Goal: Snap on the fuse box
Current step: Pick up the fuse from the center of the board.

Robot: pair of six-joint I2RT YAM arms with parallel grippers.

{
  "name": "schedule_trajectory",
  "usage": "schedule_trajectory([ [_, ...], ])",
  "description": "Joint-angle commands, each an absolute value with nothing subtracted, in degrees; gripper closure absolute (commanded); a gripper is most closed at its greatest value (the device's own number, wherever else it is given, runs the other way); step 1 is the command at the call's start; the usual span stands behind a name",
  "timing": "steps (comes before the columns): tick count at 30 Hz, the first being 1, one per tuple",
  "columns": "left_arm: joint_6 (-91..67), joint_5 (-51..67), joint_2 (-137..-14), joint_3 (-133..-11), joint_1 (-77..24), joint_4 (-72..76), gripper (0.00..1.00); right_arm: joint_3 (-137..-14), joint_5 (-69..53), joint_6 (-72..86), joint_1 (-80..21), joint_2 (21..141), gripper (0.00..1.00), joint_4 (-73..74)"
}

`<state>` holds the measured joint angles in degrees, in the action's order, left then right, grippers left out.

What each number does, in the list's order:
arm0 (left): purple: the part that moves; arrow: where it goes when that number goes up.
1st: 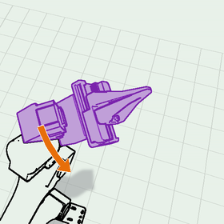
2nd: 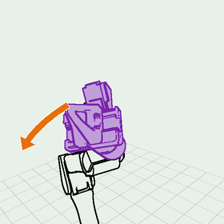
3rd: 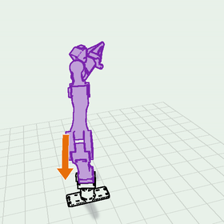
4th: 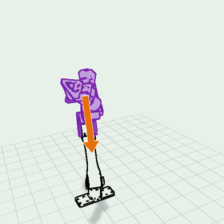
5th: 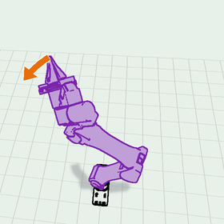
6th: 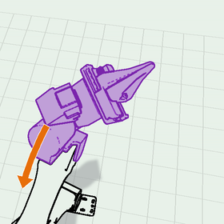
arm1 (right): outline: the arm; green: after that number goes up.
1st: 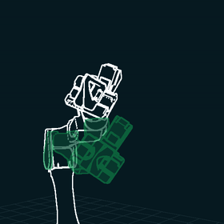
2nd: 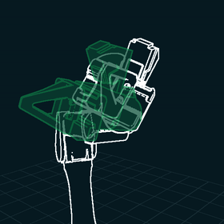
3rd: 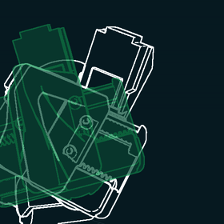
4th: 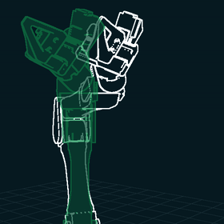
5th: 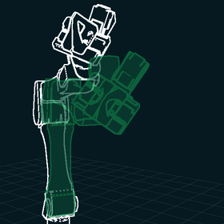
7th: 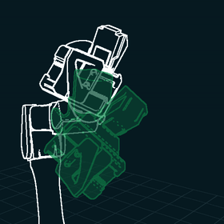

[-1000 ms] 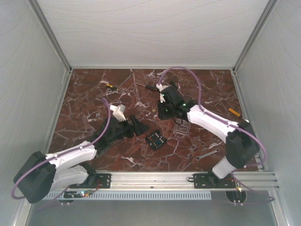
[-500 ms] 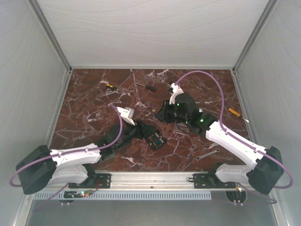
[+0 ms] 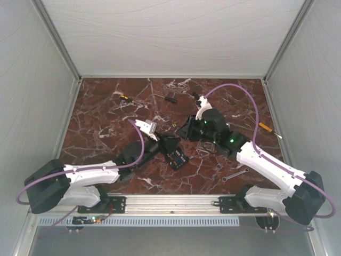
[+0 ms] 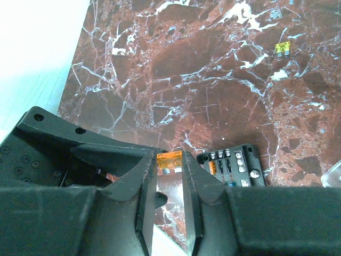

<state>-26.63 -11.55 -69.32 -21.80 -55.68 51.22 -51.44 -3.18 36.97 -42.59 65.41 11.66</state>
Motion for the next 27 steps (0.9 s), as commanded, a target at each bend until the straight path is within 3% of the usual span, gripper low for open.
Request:
schedule_trajectory([
  [1, -24.75, -14.14, -70.72, -25.03, -56.12, 56.32, 0.61, -50.70, -2.66, 38.70, -43.04, 63.50, 0.96, 8.71],
  [13, -24.37, -15.91, -72.29, -25.76, -56.34, 58.61, 0.79, -48.70, -2.74, 40.81, -43.57, 63.06, 0.96, 7.29],
  [19, -24.04, -15.56, -72.31, -25.87, -56.34, 58.14, 0.94, -47.53, -2.95, 41.93, -43.68, 63.01, 0.95, 6.20],
  [22, -23.95, -15.42, -72.01, -25.58, -56.36, 57.94, 1.00, -47.64, -3.07, 41.20, -43.68, 63.03, 0.85, 6.01],
  [27, -21.51, -14.45, -70.68, -23.48, -56.25, 58.14, 1.00, -48.52, -5.02, 34.95, -41.50, 62.13, 0.69, 6.84],
])
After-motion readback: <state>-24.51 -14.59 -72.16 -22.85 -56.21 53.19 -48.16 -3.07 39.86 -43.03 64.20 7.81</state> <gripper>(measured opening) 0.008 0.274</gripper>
